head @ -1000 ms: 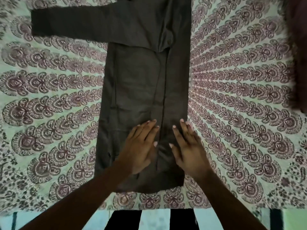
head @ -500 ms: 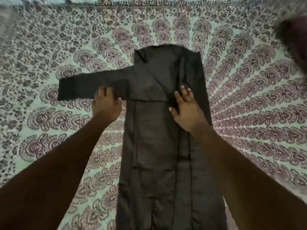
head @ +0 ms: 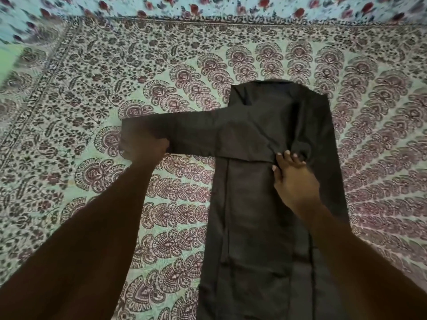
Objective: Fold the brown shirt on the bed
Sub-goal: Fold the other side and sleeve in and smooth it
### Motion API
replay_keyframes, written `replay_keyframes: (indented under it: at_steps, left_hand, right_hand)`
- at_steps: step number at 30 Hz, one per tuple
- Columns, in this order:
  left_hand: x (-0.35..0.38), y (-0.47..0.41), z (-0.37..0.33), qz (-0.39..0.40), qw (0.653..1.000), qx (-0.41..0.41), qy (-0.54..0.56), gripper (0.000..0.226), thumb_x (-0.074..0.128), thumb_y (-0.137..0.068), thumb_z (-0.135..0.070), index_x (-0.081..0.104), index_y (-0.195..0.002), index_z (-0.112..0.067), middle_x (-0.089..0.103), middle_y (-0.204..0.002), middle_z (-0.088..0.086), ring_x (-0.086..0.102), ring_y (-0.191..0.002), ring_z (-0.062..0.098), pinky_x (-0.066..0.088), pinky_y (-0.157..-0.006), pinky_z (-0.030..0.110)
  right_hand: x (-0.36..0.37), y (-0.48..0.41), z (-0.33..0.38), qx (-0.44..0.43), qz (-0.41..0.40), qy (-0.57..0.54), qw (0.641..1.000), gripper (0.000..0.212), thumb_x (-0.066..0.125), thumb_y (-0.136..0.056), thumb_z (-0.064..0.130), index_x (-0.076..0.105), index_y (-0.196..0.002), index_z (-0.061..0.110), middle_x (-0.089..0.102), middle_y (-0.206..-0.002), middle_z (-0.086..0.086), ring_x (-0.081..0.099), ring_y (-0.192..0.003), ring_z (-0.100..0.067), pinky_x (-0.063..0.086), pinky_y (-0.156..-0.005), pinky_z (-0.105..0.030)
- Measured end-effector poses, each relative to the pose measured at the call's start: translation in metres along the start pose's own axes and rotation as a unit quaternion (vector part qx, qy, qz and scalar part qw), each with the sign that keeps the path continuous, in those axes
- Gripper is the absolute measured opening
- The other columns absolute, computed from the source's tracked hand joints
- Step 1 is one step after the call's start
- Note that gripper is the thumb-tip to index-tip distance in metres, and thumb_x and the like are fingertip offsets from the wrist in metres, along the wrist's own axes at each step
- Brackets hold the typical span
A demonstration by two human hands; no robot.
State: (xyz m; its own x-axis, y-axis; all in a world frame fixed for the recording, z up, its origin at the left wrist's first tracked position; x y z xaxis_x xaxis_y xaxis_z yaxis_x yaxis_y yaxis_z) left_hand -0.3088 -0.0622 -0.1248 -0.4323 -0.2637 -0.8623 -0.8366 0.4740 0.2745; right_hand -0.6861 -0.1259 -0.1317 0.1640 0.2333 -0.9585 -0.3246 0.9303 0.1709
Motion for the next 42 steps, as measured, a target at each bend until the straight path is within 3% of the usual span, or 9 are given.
replay_keyframes:
  at_steps: [8, 11, 15, 24, 29, 32, 36, 39, 42]
  left_hand:
    - [-0.021, -0.011, 0.014, -0.034, 0.996, -0.071, 0.031, 0.116, 0.085, -0.076, -0.052, 0.016, -0.157, -0.007, 0.019, -0.164, 0.026, 0.015, -0.153, 0.045, 0.022, -0.120, 0.059]
    - [-0.013, -0.020, 0.024, -0.025, 0.988, -0.096, 0.121, 0.117, 0.091, -0.066, -0.056, 0.033, -0.151, -0.001, 0.046, -0.152, 0.022, 0.041, -0.145, 0.039, 0.034, -0.117, 0.048]
    - [0.001, -0.009, 0.021, 0.024, 0.936, -0.092, 0.340, 0.055, 0.097, -0.062, -0.028, 0.069, -0.100, 0.001, 0.075, -0.108, 0.020, 0.074, -0.094, 0.033, 0.062, -0.087, 0.046]
    - [-0.016, 0.141, -0.070, 0.186, 0.860, 0.159, 0.447, 0.019, 0.073, -0.091, -0.003, 0.073, -0.107, -0.014, 0.078, -0.102, -0.002, 0.075, -0.092, 0.009, 0.057, -0.078, 0.018]
    - [0.013, 0.240, -0.087, 0.296, 0.824, 0.243, 0.418, 0.022, 0.073, -0.091, 0.001, 0.072, -0.103, -0.017, 0.079, -0.099, -0.008, 0.074, -0.098, 0.009, 0.059, -0.089, 0.027]
    - [0.042, 0.287, -0.069, 0.361, 0.815, 0.243, 0.384, 0.021, 0.073, -0.091, 0.001, 0.074, -0.106, -0.014, 0.078, -0.098, -0.013, 0.072, -0.099, 0.002, 0.056, -0.088, 0.021]
    - [0.073, 0.355, -0.033, 0.467, 0.794, 0.261, 0.290, 0.017, 0.073, -0.093, -0.020, 0.077, -0.109, -0.019, 0.079, -0.106, -0.009, 0.072, -0.104, 0.011, 0.057, -0.092, 0.032]
    - [0.081, 0.406, -0.009, 0.534, 0.775, 0.256, 0.222, 0.013, 0.069, -0.098, -0.012, 0.075, -0.100, -0.022, 0.074, -0.086, -0.024, 0.065, -0.085, -0.009, 0.048, -0.078, 0.017]
    - [0.079, 0.442, 0.013, 0.524, 0.791, 0.279, 0.151, 0.012, 0.068, -0.098, -0.011, 0.075, -0.107, -0.014, 0.072, -0.088, -0.026, 0.060, -0.079, -0.019, 0.046, -0.076, 0.012]
  right_hand:
    - [0.009, 0.001, -0.002, -0.009, -0.050, 0.014, 0.999, 0.061, 0.034, -0.098, 0.033, 0.062, -0.137, -0.004, 0.061, -0.139, -0.028, 0.056, -0.131, -0.048, 0.047, -0.106, -0.057]
    - [0.010, 0.001, -0.001, -0.001, -0.041, 0.016, 0.999, 0.060, 0.036, -0.098, 0.032, 0.058, -0.141, -0.003, 0.057, -0.145, -0.028, 0.051, -0.136, -0.047, 0.042, -0.111, -0.057]
    - [0.013, 0.000, -0.001, 0.014, 0.011, 0.023, 1.000, 0.066, 0.025, -0.101, 0.036, 0.042, -0.155, 0.003, 0.041, -0.160, -0.022, 0.035, -0.151, -0.040, 0.026, -0.123, -0.052]
    - [-0.001, -0.008, -0.008, -0.008, 0.150, -0.003, 0.989, 0.058, 0.037, -0.112, 0.031, 0.021, -0.164, 0.013, 0.015, -0.172, -0.013, 0.013, -0.159, -0.033, 0.017, -0.125, -0.043]
    - [-0.038, 0.013, -0.032, 0.063, 0.035, -0.209, 0.975, 0.041, 0.051, -0.103, 0.030, 0.067, -0.129, 0.004, 0.067, -0.130, -0.025, 0.063, -0.120, -0.045, 0.051, -0.099, -0.047]
    - [-0.055, 0.053, -0.047, 0.148, -0.046, -0.473, 0.867, 0.026, 0.051, -0.102, 0.013, 0.072, -0.107, -0.001, 0.075, -0.092, -0.011, 0.072, -0.096, -0.036, 0.059, -0.090, -0.048]
    - [-0.049, 0.154, -0.061, 0.263, 0.052, -0.758, 0.594, 0.041, 0.064, -0.084, 0.002, 0.074, -0.047, 0.015, 0.070, -0.053, 0.009, 0.069, -0.055, -0.008, 0.053, -0.052, -0.012]
    - [-0.040, 0.223, -0.073, 0.282, 0.071, -0.817, 0.498, 0.068, 0.037, -0.109, 0.024, 0.081, -0.058, 0.028, 0.078, -0.071, 0.009, 0.075, -0.064, -0.010, 0.057, -0.053, -0.018]
    - [-0.027, 0.274, -0.088, 0.327, 0.063, -0.827, 0.454, 0.074, 0.020, -0.107, 0.057, 0.083, -0.107, 0.018, 0.079, -0.111, -0.009, 0.079, -0.093, -0.024, 0.065, -0.068, -0.036]
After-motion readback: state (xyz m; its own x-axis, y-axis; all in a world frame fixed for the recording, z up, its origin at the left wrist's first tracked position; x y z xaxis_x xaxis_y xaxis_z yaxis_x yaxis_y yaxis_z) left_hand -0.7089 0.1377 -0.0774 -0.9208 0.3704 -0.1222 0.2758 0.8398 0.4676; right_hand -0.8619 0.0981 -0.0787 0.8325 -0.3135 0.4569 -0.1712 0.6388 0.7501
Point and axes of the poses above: each hand's wrist, its own y-axis away from the middle knuckle, its own x-axis out of the palm, z = x × y, the point moved 5 cm from there along -y, towards the middle knuckle
